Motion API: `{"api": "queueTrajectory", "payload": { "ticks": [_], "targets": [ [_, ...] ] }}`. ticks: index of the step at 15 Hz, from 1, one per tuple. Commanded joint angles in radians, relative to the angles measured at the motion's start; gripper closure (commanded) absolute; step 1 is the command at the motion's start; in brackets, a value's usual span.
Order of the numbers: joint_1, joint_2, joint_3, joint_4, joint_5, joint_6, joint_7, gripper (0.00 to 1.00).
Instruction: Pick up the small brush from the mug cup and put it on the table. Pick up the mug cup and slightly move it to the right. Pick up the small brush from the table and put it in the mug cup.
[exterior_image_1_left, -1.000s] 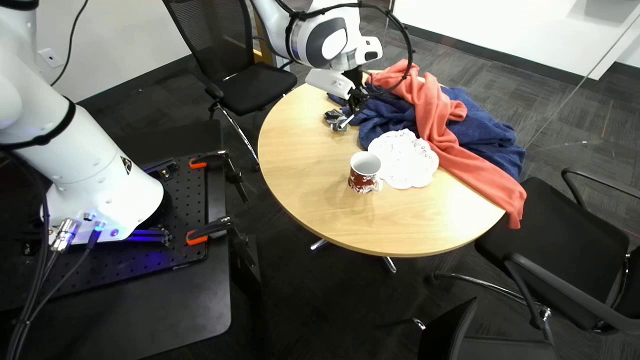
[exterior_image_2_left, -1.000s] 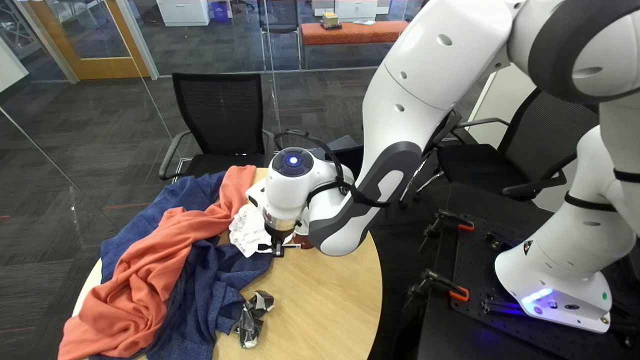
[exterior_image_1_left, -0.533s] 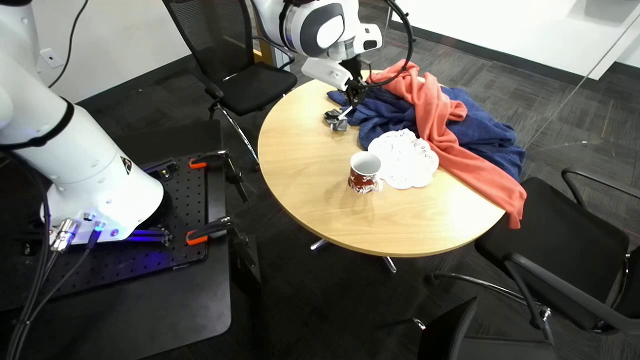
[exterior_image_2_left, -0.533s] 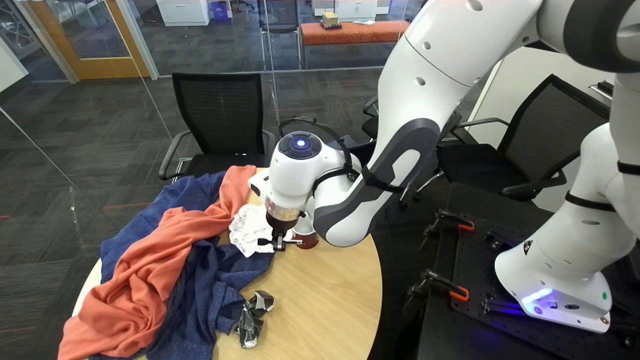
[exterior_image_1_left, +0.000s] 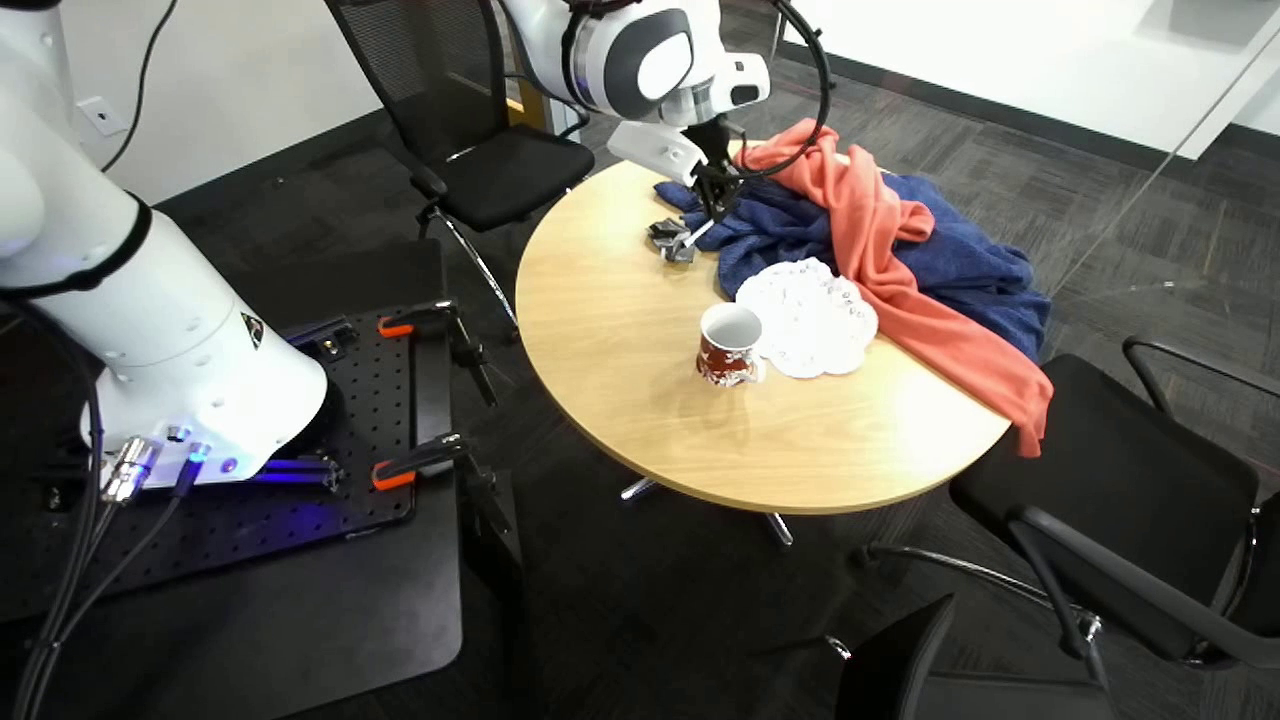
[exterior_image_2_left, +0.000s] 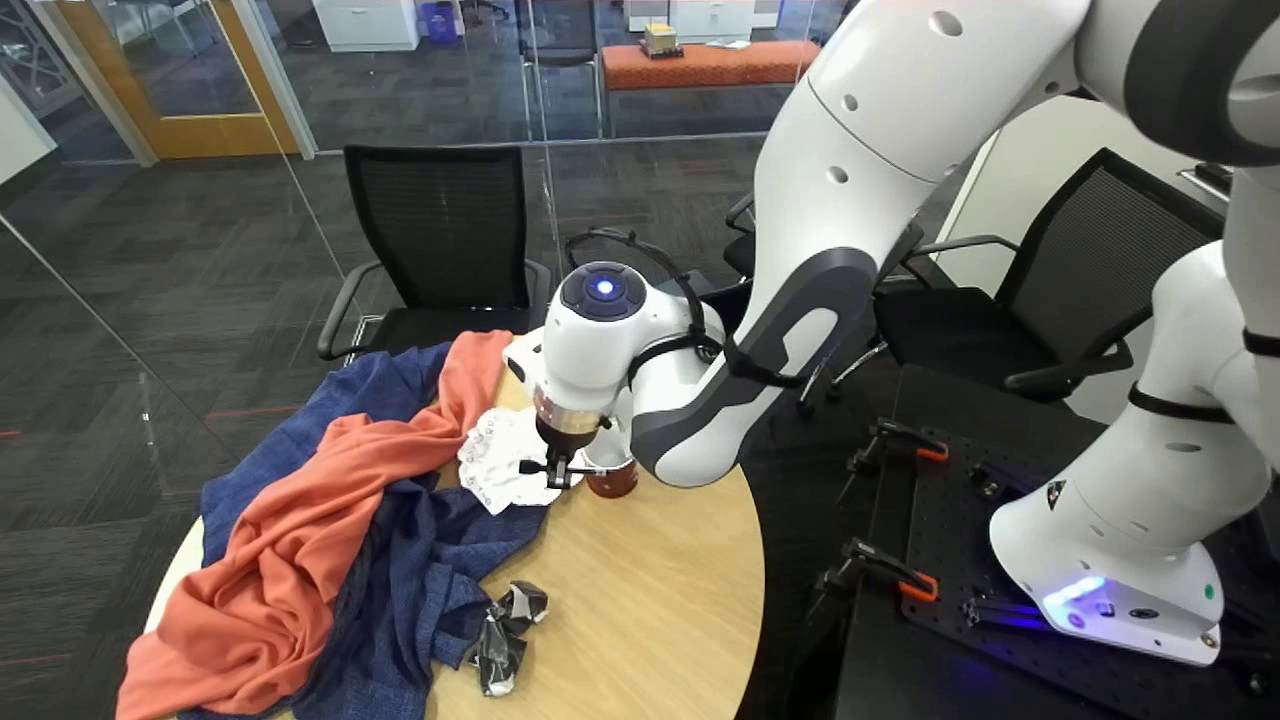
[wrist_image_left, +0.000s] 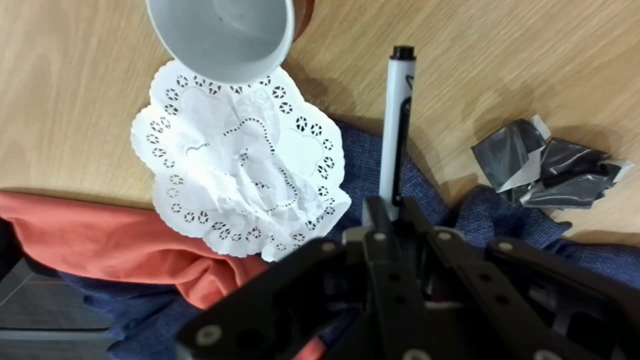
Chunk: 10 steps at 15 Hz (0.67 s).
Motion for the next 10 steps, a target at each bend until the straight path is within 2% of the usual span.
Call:
{"api": "queueTrajectory", "payload": {
  "ticks": [1,10],
  "targets": [
    [0.111,0.01,-0.131,0.011,-0.037,0.037,0.121,0.97],
    [0.36,0.076,-0.412,0.044,-0.04,0.032,0.369,0.97]
  ]
}}
